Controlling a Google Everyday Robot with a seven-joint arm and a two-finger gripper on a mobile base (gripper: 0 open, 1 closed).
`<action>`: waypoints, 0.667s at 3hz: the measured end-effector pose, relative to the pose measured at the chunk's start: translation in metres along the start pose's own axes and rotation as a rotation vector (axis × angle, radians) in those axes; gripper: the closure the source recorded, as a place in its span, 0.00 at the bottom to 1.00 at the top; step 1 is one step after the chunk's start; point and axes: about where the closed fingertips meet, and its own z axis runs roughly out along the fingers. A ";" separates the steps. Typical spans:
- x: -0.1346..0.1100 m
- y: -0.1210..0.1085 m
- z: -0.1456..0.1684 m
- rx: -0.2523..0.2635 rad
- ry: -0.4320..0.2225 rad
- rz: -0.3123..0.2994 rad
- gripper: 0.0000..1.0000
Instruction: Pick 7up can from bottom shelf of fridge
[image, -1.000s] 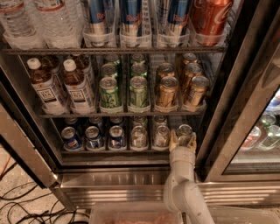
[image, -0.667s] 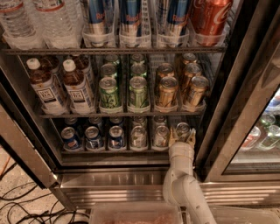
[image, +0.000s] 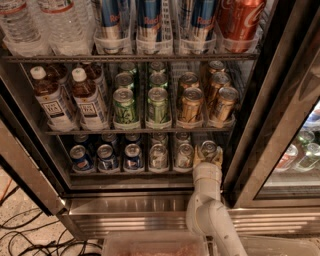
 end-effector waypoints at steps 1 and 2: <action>-0.006 0.000 -0.005 -0.008 -0.010 -0.007 0.98; -0.038 0.000 -0.022 -0.058 -0.052 -0.040 1.00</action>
Offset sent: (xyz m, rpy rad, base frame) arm -0.0495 0.0067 0.0801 -0.1040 -0.0953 0.1228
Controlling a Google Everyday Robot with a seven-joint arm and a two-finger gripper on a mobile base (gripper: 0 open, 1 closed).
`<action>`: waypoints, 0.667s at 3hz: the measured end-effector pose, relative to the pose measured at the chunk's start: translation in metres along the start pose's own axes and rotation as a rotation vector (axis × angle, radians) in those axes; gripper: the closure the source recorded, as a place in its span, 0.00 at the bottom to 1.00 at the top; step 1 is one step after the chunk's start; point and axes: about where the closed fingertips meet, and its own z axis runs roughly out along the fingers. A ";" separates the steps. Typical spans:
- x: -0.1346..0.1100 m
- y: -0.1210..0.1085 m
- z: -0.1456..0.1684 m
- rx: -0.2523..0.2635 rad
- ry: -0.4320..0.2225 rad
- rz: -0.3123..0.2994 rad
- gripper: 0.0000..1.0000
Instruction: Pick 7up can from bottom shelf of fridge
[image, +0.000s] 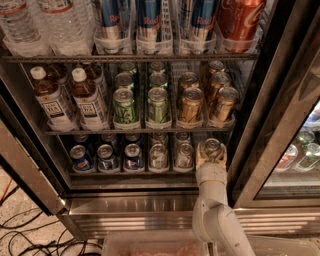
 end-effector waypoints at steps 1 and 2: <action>-0.037 0.003 -0.023 -0.082 -0.055 -0.039 1.00; -0.063 0.010 -0.049 -0.191 -0.090 -0.075 1.00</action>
Offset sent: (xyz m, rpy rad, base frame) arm -0.0893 0.0325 0.0884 -0.1420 -0.1051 0.3410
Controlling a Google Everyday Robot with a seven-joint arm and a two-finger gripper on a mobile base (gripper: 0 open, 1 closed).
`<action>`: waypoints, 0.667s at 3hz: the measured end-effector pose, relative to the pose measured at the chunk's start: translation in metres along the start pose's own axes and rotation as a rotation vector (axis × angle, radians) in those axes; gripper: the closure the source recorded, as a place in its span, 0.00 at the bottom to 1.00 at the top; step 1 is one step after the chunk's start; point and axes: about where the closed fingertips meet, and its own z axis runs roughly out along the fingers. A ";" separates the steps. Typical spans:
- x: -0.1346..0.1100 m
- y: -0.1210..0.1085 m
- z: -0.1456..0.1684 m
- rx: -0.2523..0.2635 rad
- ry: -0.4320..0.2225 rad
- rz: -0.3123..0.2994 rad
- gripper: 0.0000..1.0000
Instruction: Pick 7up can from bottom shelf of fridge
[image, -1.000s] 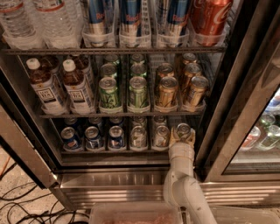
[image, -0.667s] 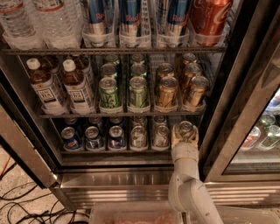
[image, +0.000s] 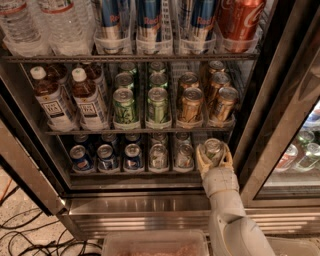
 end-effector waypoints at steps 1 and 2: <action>-0.013 0.002 -0.025 -0.127 0.008 -0.037 1.00; 0.003 -0.002 -0.050 -0.243 0.080 -0.026 1.00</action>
Offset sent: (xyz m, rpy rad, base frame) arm -0.1149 0.0447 0.0156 -0.1660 0.1674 0.6510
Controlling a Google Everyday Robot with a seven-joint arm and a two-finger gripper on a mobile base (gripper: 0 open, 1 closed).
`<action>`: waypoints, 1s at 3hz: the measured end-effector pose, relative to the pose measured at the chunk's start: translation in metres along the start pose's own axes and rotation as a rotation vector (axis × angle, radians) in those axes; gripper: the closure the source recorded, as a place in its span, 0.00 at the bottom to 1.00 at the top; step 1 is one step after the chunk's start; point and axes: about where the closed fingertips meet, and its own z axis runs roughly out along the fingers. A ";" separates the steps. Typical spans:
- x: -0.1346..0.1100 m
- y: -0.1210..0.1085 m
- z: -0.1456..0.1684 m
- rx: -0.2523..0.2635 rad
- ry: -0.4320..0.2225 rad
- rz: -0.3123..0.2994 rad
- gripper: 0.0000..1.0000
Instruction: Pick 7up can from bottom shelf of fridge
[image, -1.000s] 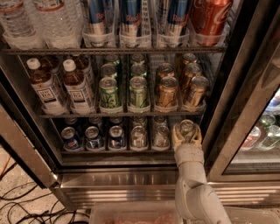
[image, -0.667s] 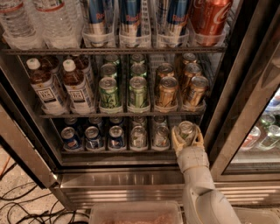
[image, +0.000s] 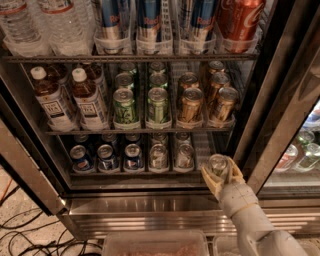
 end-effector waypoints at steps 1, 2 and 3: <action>0.034 0.022 -0.011 -0.151 0.110 0.090 1.00; 0.049 0.055 -0.017 -0.319 0.203 0.121 1.00; 0.029 0.077 -0.025 -0.481 0.243 0.022 1.00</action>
Offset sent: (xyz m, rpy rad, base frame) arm -0.0936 0.1060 0.0438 -0.2530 0.2045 0.7726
